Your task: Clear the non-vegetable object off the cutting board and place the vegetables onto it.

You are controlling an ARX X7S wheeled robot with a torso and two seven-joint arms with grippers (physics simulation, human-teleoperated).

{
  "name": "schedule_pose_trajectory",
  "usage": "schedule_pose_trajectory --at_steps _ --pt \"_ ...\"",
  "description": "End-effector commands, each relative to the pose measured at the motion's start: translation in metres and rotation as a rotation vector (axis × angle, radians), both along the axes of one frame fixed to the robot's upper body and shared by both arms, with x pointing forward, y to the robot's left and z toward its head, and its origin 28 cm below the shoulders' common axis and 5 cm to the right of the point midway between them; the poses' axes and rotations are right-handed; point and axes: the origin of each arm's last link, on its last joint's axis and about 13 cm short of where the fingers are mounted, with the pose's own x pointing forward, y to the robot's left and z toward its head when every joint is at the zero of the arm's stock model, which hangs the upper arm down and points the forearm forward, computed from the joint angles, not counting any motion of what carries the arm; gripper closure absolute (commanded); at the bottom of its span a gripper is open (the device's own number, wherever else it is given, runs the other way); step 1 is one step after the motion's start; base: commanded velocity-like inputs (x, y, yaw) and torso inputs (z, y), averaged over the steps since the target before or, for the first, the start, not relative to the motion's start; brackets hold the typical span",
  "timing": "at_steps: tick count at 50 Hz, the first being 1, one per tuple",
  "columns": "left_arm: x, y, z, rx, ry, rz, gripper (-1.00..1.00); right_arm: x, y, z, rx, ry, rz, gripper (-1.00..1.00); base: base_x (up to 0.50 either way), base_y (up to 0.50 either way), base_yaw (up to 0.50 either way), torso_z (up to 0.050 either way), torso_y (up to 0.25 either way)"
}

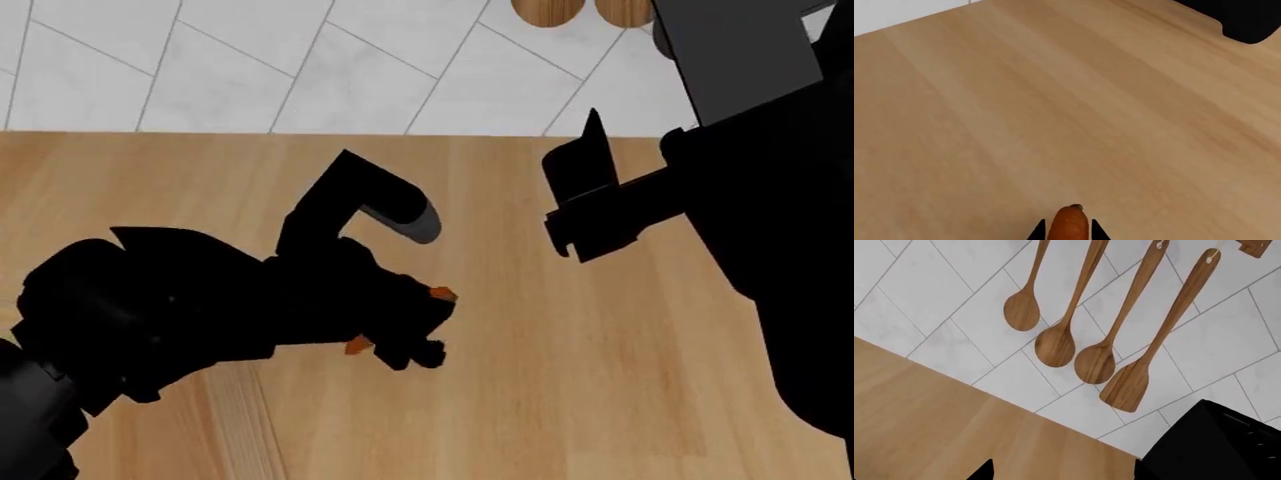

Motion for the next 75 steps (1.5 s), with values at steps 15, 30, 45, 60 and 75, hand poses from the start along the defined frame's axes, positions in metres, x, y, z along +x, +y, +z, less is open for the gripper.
schedule_pose_trajectory --at_steps 15,30,45,60,75 --pt "-0.034 0.010 0.068 -0.008 -0.102 -0.056 1.00 -0.005 -0.002 0.001 0.005 -0.009 -0.005 -1.00 0.00 0.00 0.00 0.000 0.000" --pt "-0.080 0.040 0.095 0.088 -0.183 -0.114 1.00 -0.003 0.002 0.011 -0.003 -0.022 0.003 -1.00 0.00 0.00 0.00 0.000 0.000" --pt "-0.112 0.081 0.098 0.150 -0.217 -0.065 1.00 -0.006 0.002 0.012 -0.005 -0.029 0.000 -1.00 0.00 0.00 0.00 0.000 0.000" --pt "-0.140 0.096 0.101 0.203 -0.221 -0.077 1.00 -0.007 0.001 0.011 0.002 -0.032 0.000 -1.00 0.00 0.00 0.00 0.000 0.000" --pt "-0.146 0.119 0.097 0.273 -0.194 -0.036 1.00 -0.005 0.004 0.015 -0.007 -0.035 0.007 -1.00 0.00 0.00 0.00 0.000 0.000"
